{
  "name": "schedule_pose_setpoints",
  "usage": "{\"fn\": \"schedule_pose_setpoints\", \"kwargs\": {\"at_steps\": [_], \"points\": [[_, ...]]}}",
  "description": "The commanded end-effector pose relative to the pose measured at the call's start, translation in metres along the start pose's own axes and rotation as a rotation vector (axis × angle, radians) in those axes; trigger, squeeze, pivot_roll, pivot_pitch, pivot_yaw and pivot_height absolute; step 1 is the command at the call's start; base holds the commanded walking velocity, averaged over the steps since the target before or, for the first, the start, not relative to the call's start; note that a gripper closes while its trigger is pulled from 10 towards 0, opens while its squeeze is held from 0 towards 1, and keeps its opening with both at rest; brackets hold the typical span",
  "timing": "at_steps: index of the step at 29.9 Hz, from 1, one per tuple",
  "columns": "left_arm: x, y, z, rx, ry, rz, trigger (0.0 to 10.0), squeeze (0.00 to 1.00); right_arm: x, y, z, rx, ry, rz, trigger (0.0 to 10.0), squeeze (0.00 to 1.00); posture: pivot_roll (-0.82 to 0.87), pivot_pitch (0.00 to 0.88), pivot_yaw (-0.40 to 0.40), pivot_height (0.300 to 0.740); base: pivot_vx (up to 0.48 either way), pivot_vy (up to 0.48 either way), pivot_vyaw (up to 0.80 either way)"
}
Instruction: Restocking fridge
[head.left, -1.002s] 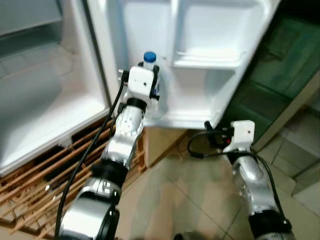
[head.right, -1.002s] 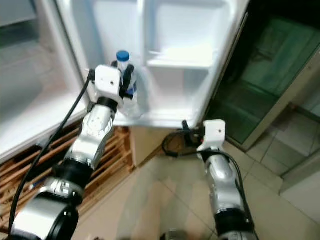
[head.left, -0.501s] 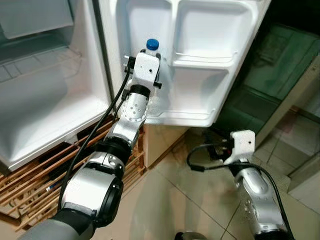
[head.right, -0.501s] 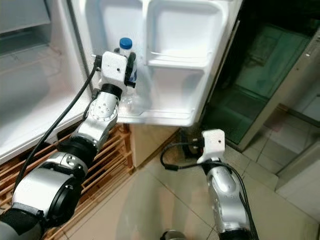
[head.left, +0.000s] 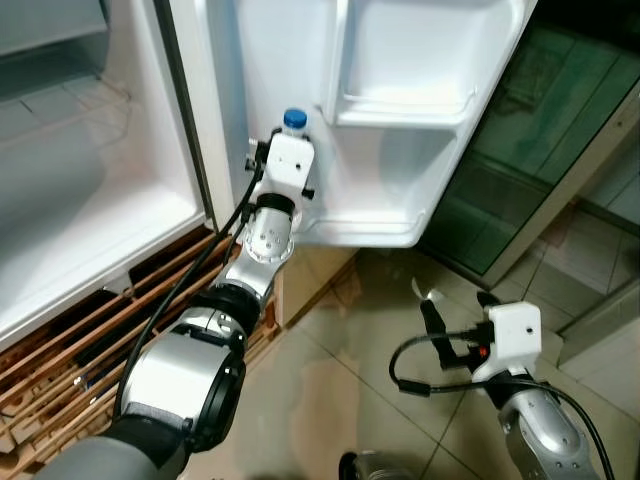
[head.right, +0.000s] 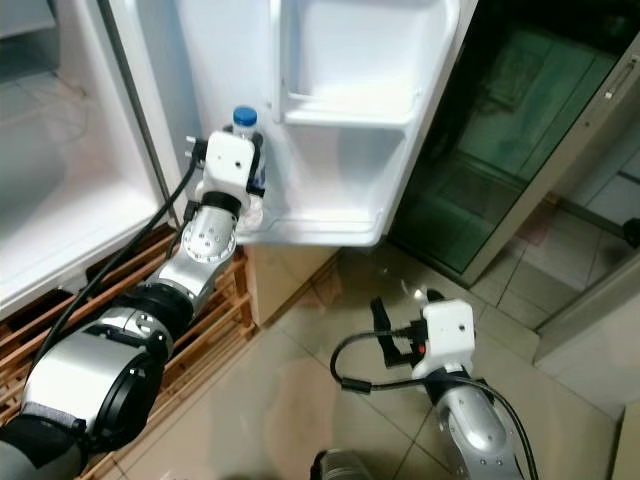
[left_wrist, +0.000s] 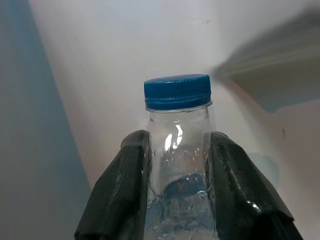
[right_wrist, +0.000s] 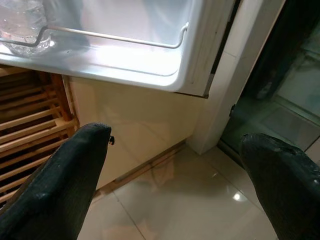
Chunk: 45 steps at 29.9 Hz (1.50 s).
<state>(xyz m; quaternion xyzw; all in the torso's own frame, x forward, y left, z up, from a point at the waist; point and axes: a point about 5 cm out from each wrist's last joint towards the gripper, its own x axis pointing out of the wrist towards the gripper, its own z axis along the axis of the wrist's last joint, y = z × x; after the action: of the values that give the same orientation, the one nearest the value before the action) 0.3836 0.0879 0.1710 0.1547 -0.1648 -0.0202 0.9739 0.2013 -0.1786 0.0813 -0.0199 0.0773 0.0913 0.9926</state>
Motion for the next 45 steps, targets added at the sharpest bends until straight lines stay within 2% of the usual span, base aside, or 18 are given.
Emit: {"fn": "schedule_pose_setpoints", "kwargs": {"at_steps": [1, 2, 5, 10, 13, 20, 21, 24, 29, 31, 32, 33, 34, 40, 41, 42, 43, 45], "points": [[0.002, 0.015, -0.008, 0.040, 0.056, 0.060, 10.0, 0.00, -0.002, -0.001, 0.004, -0.006, 0.002, -0.003, 10.0, 0.00, -0.41, 0.111, -0.067, 0.740, 0.000, 0.000, 0.00], [0.002, 0.020, -0.010, 0.040, 0.066, 0.078, 10.0, 1.00, -0.001, 0.000, 0.005, -0.004, 0.005, -0.002, 10.0, 0.00, -0.41, 0.111, -0.067, 0.740, 0.000, 0.000, 0.00], [0.004, 0.036, -0.011, 0.074, 0.074, 0.153, 10.0, 1.00, 0.000, 0.003, 0.006, 0.000, 0.013, 0.004, 10.0, 0.00, -0.40, 0.110, -0.069, 0.740, 0.000, 0.000, 0.00], [0.014, 0.058, 0.005, 0.144, -0.008, 0.257, 10.0, 1.00, 0.004, 0.004, 0.006, 0.007, 0.025, 0.012, 10.0, 0.00, -0.37, 0.104, -0.073, 0.740, 0.000, 0.000, 0.00], [0.020, 0.056, 0.018, 0.160, -0.074, 0.243, 10.0, 1.00, 0.008, 0.005, 0.005, 0.010, 0.030, 0.022, 10.0, 0.00, -0.35, 0.094, -0.072, 0.740, 0.000, 0.000, 0.00], [0.026, 0.045, 0.036, 0.070, -0.116, 0.207, 10.0, 1.00, 0.022, 0.005, 0.007, 0.010, 0.018, 0.037, 10.0, 0.00, -0.32, 0.058, -0.066, 0.740, 0.000, 0.000, 0.00], [0.028, 0.043, 0.036, -0.026, -0.069, 0.210, 10.0, 1.00, 0.025, 0.005, 0.008, 0.010, 0.013, 0.040, 10.0, 0.00, -0.31, 0.045, -0.068, 0.740, 0.000, 0.000, 0.00], [0.029, 0.031, 0.043, -0.131, -0.049, 0.178, 10.0, 1.00, 0.036, 0.006, 0.009, 0.008, 0.000, 0.059, 10.0, 0.00, -0.27, 0.013, -0.068, 0.740, 0.000, 0.000, 0.00], [0.026, 0.030, 0.053, -0.117, -0.095, 0.168, 10.0, 1.00, 0.049, 0.008, 0.012, 0.011, -0.017, 0.071, 10.0, 0.00, -0.23, 0.000, -0.067, 0.740, 0.000, 0.000, 0.00], [0.017, 0.029, 0.058, -0.132, -0.149, 0.124, 10.0, 1.00, 0.057, 0.010, 0.015, 0.019, -0.037, 0.078, 10.0, 0.00, -0.20, 0.000, -0.066, 0.740, 0.000, 0.000, 0.00], [0.012, 0.029, 0.062, -0.113, -0.182, 0.103, 10.0, 0.27, 0.061, 0.011, 0.016, 0.023, -0.046, 0.081, 10.0, 0.00, -0.19, 0.000, -0.063, 0.740, 0.000, 0.000, 0.00], [0.008, 0.029, 0.064, -0.099, -0.202, 0.090, 10.0, 0.27, 0.063, 0.012, 0.017, 0.025, -0.050, 0.083, 10.0, 0.00, -0.19, 0.000, -0.063, 0.740, 0.000, 0.000, 0.00], [-0.008, 0.028, 0.074, -0.085, -0.282, 0.044, 10.0, 0.00, 0.068, 0.011, 0.016, 0.039, -0.062, 0.076, 10.0, 0.00, -0.13, 0.000, -0.062, 0.740, 0.000, 0.000, 0.00], [-0.037, 0.023, 0.084, -0.110, -0.347, -0.085, 10.0, 0.00, 0.079, 0.011, 0.015, 0.072, -0.077, 0.058, 10.0, 0.00, -0.08, 0.000, -0.047, 0.740, 0.000, 0.000, 0.00], [-0.053, 0.026, 0.080, -0.128, -0.330, -0.131, 10.0, 0.00, 0.088, 0.010, 0.018, 0.081, -0.099, 0.044, 10.0, 0.00, -0.07, 0.000, -0.041, 0.740, 0.000, 0.000, 0.00], [-0.053, 0.026, 0.080, -0.128, -0.330, -0.131, 10.0, 0.00, 0.088, 0.010, 0.018, 0.081, -0.099, 0.044, 10.0, 0.00, -0.07, 0.000, -0.041, 0.740, 0.000, 0.000, 0.00], [-0.065, 0.029, 0.071, -0.140, -0.308, -0.175, 10.0, 0.00, 0.095, 0.009, 0.023, 0.090, -0.122, 0.030, 10.0, 0.00, -0.06, 0.000, -0.042, 0.740, 0.000, 0.000, 0.00], [-0.073, 0.030, 0.064, -0.121, -0.298, -0.209, 10.0, 0.00, 0.097, 0.008, 0.025, 0.090, -0.131, 0.028, 10.0, 0.00, -0.06, 0.000, -0.046, 0.740, 0.000, 0.000, 0.00]]}}
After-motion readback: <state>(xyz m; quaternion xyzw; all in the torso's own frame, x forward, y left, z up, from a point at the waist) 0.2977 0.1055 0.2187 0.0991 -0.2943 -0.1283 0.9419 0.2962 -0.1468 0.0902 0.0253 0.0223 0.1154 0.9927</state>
